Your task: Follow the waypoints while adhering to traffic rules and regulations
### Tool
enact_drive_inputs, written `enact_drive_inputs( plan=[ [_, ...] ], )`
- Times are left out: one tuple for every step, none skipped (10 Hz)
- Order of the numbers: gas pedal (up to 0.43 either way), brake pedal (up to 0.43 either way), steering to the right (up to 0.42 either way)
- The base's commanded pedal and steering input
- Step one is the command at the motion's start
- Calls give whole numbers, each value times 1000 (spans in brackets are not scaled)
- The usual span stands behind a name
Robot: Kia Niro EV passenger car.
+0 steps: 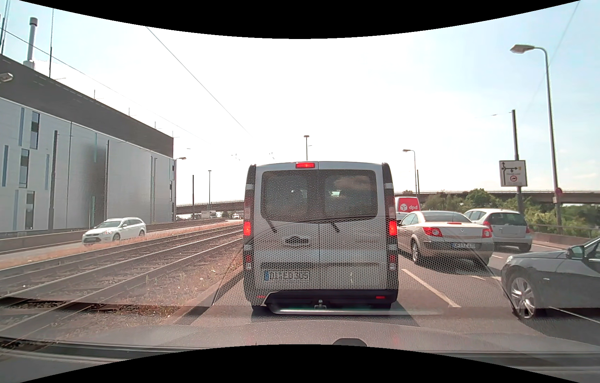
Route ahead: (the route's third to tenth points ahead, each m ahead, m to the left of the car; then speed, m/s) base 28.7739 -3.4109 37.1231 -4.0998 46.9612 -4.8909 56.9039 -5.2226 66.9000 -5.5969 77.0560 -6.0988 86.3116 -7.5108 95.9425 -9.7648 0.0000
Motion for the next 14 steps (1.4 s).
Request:
enact_drive_inputs(
  plan=[
    [0,299,-18],
    [0,299,-19],
    [0,299,-18],
    [0,299,-18],
    [0,299,-18],
    [0,299,-18],
    [0,299,-18],
    [0,299,-19],
    [0,299,-18],
    [0,299,-19],
    [0,299,-19],
    [0,299,-18],
    [0,299,-19],
    [0,299,-19]
  ],
)
